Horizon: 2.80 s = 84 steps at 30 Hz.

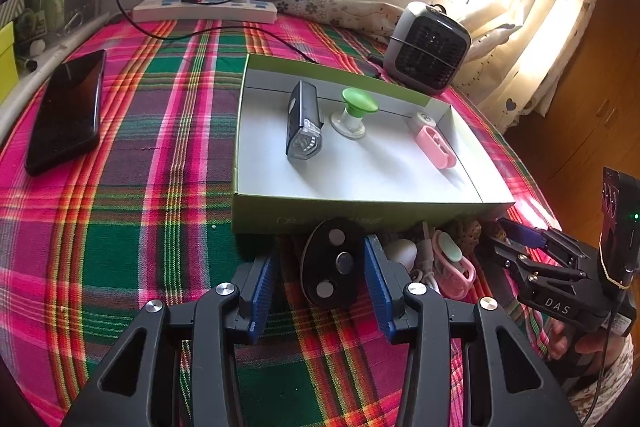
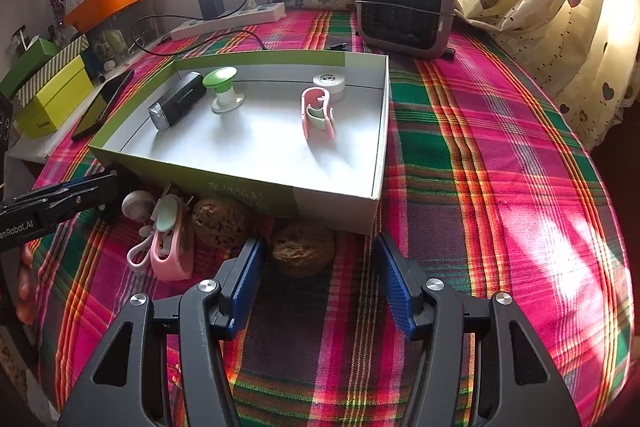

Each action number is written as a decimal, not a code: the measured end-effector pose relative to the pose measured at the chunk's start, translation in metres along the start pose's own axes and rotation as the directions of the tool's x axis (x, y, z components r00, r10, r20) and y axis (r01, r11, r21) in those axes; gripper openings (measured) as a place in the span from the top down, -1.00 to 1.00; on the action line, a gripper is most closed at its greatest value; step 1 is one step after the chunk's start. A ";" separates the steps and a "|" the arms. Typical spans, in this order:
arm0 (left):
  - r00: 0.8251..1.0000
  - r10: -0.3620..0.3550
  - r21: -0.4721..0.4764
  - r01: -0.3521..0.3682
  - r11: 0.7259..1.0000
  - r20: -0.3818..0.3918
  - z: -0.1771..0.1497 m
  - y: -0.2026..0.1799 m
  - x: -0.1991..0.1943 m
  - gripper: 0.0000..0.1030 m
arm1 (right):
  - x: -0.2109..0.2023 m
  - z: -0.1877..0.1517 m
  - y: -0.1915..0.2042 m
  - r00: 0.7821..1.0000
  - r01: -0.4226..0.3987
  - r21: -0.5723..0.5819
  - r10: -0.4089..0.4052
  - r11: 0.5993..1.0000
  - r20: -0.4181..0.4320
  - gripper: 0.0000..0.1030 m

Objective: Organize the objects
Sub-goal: 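Move the left tool to the black dotted disc while the right tool approaches a walnut, then grasp the black dotted disc with the left tool while the right tool grasps the walnut, then lift the disc and walnut and carry them over the box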

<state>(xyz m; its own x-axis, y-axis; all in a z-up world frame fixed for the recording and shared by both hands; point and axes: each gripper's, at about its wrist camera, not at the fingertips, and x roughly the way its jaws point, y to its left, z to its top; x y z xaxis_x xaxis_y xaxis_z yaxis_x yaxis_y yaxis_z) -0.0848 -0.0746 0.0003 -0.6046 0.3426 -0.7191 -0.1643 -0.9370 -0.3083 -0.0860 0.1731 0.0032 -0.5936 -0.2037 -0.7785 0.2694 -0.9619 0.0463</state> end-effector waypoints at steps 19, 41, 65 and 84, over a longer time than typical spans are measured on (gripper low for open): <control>1.000 0.013 -0.014 -0.013 1.000 0.005 -0.003 0.001 -0.002 0.56 | -0.001 -0.001 0.001 1.000 0.007 -0.001 -0.007 1.000 0.007 0.39; 1.000 0.012 -0.013 -0.012 1.000 0.005 -0.004 0.002 -0.002 0.56 | -0.002 -0.002 0.000 1.000 0.000 0.005 0.000 1.000 0.009 0.39; 1.000 0.000 0.002 0.000 1.000 0.026 -0.001 -0.001 -0.019 0.57 | -0.012 -0.004 0.001 0.999 -0.043 0.012 0.043 0.999 0.027 0.39; 0.997 -0.017 0.044 0.014 0.999 0.069 0.020 -0.012 -0.034 0.56 | -0.030 0.011 0.007 0.994 -0.080 -0.023 0.082 0.997 0.075 0.39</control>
<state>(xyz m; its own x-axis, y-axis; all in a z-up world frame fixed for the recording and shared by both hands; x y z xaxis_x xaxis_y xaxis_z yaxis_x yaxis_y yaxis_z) -0.0779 -0.0764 0.0416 -0.6536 0.3534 -0.6692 -0.2068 -0.9340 -0.2912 -0.0751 0.1705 0.0335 -0.6248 -0.2945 -0.7231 0.3333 -0.9381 0.0941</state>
